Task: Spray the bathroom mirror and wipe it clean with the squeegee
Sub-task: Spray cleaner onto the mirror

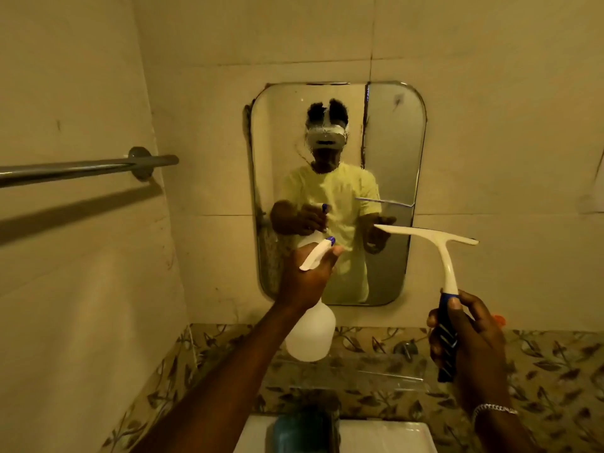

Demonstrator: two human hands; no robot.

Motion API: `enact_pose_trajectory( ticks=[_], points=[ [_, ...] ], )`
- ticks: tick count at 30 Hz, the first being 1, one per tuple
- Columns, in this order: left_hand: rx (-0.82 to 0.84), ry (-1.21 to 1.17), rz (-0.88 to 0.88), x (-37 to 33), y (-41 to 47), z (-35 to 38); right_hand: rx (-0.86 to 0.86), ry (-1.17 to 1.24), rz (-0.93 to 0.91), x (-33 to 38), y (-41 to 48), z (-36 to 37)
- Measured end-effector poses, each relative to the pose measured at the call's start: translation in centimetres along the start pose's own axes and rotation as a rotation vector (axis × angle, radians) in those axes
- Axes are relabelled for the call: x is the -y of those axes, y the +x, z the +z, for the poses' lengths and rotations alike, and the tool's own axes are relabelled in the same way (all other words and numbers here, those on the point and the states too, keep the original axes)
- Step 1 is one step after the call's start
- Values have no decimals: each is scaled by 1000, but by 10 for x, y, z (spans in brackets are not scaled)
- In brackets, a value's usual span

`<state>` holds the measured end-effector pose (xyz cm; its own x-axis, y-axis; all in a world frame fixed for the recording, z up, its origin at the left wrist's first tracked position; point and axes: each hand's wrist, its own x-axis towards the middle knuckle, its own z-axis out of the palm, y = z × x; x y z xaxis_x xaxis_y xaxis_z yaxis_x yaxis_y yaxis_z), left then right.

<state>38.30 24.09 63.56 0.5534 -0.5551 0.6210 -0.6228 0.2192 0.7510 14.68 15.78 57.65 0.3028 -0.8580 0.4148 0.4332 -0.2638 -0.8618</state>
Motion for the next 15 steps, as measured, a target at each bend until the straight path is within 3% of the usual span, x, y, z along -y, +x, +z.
enact_pose_trajectory(
  ticks=[3,8,15],
  points=[
    [7,91,40,-2,-4,20,-32,-15,-5,-2,-2,-6],
    [55,74,-102,14,-15,20,-64,-2,-1,-2,-7,-14],
    [-215,46,-305,61,-46,-3,-70,-10,55,-16,-18,-7]
  ],
)
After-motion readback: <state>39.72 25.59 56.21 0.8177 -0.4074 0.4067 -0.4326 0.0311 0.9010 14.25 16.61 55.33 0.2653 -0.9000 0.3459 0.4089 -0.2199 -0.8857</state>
